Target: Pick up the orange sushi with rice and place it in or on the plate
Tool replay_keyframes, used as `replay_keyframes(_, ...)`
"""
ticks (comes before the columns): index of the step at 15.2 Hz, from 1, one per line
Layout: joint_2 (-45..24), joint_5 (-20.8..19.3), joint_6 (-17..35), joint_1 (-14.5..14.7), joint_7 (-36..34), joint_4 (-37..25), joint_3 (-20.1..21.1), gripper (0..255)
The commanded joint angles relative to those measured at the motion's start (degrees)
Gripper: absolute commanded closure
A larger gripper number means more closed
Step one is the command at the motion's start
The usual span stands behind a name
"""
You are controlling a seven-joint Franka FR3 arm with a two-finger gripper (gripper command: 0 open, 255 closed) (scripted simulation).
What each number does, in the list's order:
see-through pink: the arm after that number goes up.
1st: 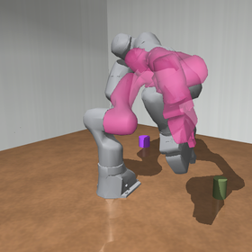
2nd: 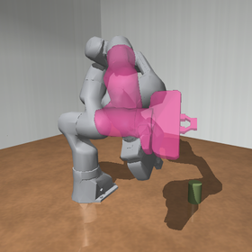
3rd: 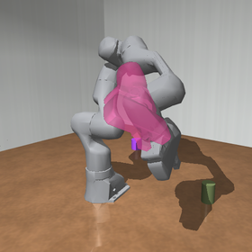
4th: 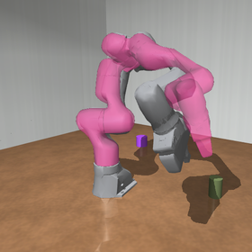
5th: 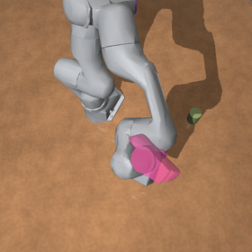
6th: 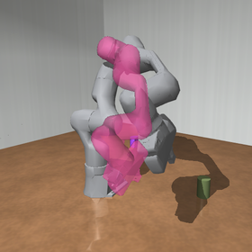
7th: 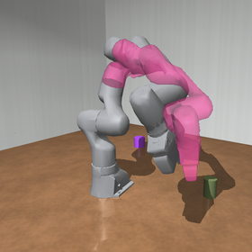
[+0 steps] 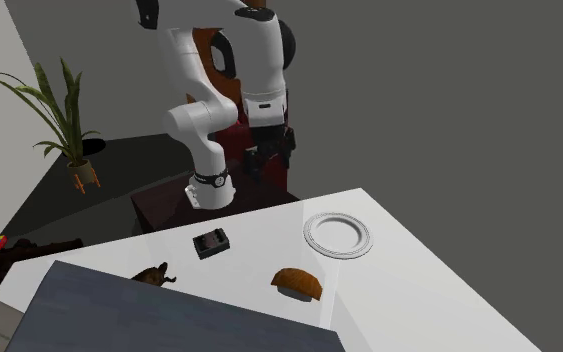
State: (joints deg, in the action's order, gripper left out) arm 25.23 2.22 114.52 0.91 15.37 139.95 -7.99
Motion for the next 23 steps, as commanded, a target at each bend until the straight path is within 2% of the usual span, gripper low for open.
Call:
replay_keyframes(1, -4.72, -0.13, 4.52, 0.27, 1.93, -0.28, -0.65, 0)
replay_keyframes(8, -19.51, 0.46, 16.16, 1.01, 7.87, -3.52, -1.97, 0)
replay_keyframes(16, -37.53, 2.60, 25.90, 0.70, 14.51, -11.98, -1.81, 0)
replay_keyframes(23, -41.90, 4.08, 30.63, 0.30, 15.53, -11.53, -1.14, 0)
